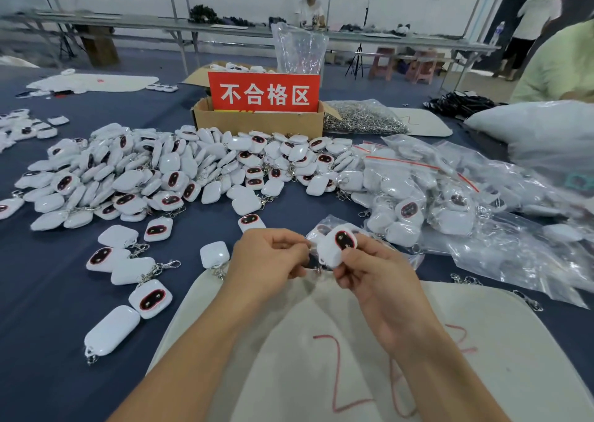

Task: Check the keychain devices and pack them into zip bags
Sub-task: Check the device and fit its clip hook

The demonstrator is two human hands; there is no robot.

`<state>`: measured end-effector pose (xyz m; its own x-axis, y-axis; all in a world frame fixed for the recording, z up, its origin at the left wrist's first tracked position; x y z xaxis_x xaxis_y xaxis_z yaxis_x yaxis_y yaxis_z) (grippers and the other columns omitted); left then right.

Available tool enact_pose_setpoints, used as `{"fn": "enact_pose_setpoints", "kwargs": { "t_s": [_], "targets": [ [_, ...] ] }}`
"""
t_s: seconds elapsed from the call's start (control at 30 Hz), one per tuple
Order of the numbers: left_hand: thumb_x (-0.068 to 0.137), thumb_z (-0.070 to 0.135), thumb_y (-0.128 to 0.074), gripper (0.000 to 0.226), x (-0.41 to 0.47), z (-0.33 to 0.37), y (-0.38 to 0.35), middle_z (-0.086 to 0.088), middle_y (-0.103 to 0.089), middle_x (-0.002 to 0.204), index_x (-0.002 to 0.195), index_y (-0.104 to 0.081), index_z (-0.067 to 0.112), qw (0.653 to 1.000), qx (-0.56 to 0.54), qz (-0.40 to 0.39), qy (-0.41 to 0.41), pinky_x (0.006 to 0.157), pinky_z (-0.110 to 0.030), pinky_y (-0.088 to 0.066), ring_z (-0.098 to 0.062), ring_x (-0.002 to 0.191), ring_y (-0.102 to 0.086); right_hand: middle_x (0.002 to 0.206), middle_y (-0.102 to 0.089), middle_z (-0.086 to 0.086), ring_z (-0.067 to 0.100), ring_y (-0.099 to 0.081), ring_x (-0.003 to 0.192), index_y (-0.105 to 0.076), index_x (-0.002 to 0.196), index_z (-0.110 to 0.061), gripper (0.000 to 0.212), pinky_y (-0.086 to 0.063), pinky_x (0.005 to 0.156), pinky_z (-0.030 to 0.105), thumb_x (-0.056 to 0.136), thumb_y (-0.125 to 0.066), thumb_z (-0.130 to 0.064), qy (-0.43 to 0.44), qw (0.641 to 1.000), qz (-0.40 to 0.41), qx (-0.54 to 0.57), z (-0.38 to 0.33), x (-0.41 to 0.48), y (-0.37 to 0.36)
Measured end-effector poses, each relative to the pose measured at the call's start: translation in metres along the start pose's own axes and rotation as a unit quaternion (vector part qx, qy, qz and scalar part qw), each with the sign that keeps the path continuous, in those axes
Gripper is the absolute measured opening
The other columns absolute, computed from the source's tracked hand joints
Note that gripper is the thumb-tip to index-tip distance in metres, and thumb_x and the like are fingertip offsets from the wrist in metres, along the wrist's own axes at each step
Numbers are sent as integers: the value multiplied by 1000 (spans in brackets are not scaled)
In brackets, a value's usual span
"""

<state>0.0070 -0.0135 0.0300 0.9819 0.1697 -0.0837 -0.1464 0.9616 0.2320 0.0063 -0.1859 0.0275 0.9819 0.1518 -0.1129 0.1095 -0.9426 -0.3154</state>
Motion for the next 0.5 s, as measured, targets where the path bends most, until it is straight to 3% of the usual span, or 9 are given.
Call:
{"fn": "enact_pose_setpoints", "kwargs": {
  "t_s": [0.07, 0.17, 0.3, 0.43, 0.5],
  "targets": [
    [89, 15, -72, 17, 2, 1, -1, -3, -80, 85, 86, -84, 28, 998, -70, 3, 8, 75, -32, -62, -19, 75, -74, 72, -62, 8, 14, -50, 59, -81, 81, -14, 33, -41, 55, 23, 97, -57, 0, 1, 999, -4, -35, 1, 0, -3],
    [95, 18, -68, 16, -2, 9, -9, -15, -78, 101, 98, -84, 18, 988, -126, -90, -8, 92, -43, -59, -33, 95, -73, 58, -53, 3, 10, -42, 52, -79, 80, -15, 30, -37, 50, 17, 96, -58, -2, 34, 994, 6, -100, 1, 0, -7],
    [91, 2, -72, 24, -3, 12, -8, -19, -77, 102, 104, -84, 19, 991, -75, -104, -48, 83, -29, -55, -17, 88, -66, 54, -53, -11, 7, -41, 52, -80, 80, -28, 24, -38, 54, 16, 88, -64, -13, 81, 983, 46, -157, -1, 0, -7],
    [88, 3, -76, 21, -4, 14, -6, -17, -78, 93, 98, -84, 19, 991, -77, -88, -68, 77, -26, -54, -15, 81, -68, 60, -56, -2, 15, -43, 58, -79, 83, -31, 20, -40, 63, 35, 75, -61, -27, 95, 975, 39, -195, -3, -3, -11],
    [86, 5, -79, 20, -5, 14, -6, -13, -79, 88, 93, -85, 23, 991, -74, -80, -75, 72, -22, -55, -13, 77, -68, 65, -62, -1, 14, -47, 57, -79, 85, -29, 20, -45, 63, 34, 77, -61, -25, 94, 976, 25, -193, -4, -3, -12]
  ]
}}
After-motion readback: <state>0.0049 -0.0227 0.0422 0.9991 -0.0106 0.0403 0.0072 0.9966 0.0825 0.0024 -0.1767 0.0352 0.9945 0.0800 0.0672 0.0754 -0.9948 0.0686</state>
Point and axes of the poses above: each hand's wrist, its own x-axis towards the middle knuckle, its own y-axis out of the back of the hand, z = x × y, the point moved 4 cm from there along x, towards the middle knuckle
